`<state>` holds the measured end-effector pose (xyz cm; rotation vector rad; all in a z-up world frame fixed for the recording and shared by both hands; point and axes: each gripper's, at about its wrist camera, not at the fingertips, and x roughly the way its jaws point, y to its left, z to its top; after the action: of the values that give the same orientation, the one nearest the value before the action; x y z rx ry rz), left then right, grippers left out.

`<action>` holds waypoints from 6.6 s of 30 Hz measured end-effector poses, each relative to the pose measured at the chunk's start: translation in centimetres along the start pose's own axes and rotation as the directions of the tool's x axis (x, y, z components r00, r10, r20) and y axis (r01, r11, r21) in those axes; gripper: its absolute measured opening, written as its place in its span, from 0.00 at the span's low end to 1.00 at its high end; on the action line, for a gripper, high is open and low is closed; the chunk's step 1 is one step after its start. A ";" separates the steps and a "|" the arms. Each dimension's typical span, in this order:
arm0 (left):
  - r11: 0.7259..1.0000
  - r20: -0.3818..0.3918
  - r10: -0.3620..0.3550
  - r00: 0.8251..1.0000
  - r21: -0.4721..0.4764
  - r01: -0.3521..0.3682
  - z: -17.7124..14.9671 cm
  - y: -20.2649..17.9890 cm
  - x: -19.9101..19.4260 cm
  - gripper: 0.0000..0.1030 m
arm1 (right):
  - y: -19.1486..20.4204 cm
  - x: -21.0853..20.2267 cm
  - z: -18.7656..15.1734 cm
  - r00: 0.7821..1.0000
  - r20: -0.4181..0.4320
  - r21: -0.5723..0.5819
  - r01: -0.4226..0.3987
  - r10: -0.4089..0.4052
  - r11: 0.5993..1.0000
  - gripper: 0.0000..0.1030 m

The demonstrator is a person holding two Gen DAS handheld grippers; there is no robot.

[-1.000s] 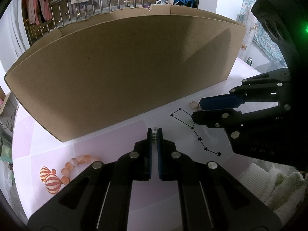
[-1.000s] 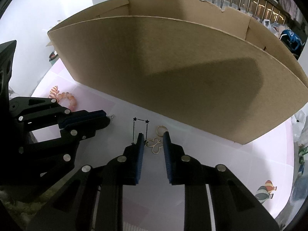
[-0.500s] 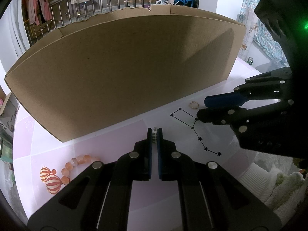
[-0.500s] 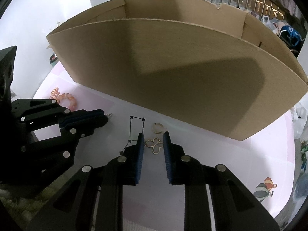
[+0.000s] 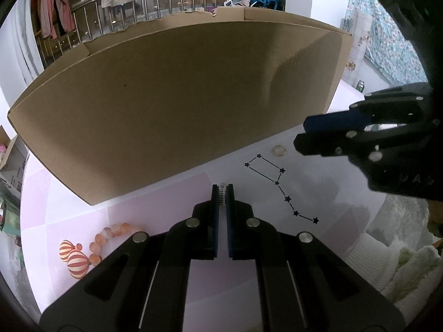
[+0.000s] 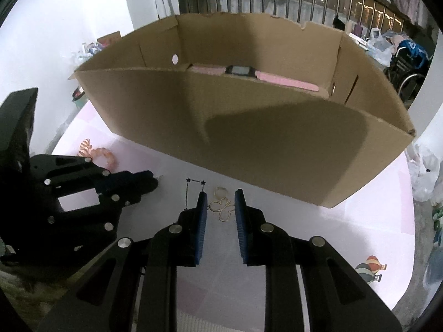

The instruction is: Organize jewelry

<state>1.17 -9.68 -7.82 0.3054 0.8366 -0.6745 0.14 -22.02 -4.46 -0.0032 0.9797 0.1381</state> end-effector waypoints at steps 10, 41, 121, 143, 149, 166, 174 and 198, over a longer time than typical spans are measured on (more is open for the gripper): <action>1.000 0.021 0.002 1.000 -0.009 -0.002 0.0 0.2 -1.6 0.04 | -0.2 -2.7 0.0 0.998 0.059 0.006 -0.023 0.023 1.000 0.20; 0.972 0.062 0.141 0.988 -0.200 -0.126 15.3 7.0 -0.5 0.09 | -5.6 0.8 15.3 0.996 0.072 0.144 -0.061 0.051 0.988 0.22; 0.935 0.079 0.176 0.981 -0.326 -0.142 3.1 3.7 -9.1 0.55 | -1.1 -6.6 3.0 0.983 0.120 0.174 -0.158 0.138 0.972 0.57; 0.946 0.063 0.198 0.978 -0.272 -0.174 1.0 3.5 -6.1 0.55 | -1.3 -4.4 2.6 0.989 0.065 0.190 -0.141 0.131 0.972 0.57; 0.949 0.062 0.185 0.981 -0.269 -0.162 1.0 3.7 -5.4 0.55 | -1.4 -3.3 3.0 0.990 0.047 0.196 -0.138 0.131 0.971 0.57; 0.961 0.057 0.152 0.987 -0.241 -0.134 1.3 3.4 -3.7 0.55 | -2.5 -1.2 3.2 0.990 0.013 0.224 -0.137 0.138 0.965 0.57; 0.961 0.055 0.151 0.987 -0.244 -0.133 1.1 3.3 -3.8 0.55 | -2.7 -1.1 3.3 0.990 0.013 0.227 -0.140 0.141 0.964 0.57; 0.959 0.064 0.152 0.986 -0.251 -0.131 1.3 3.6 -3.8 0.55 | -2.5 -1.1 3.3 0.989 0.020 0.220 -0.144 0.143 0.965 0.57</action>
<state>2.49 -5.96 -4.07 0.1107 0.8017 -0.4405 2.57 -24.46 -1.84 0.2731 0.9875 0.1617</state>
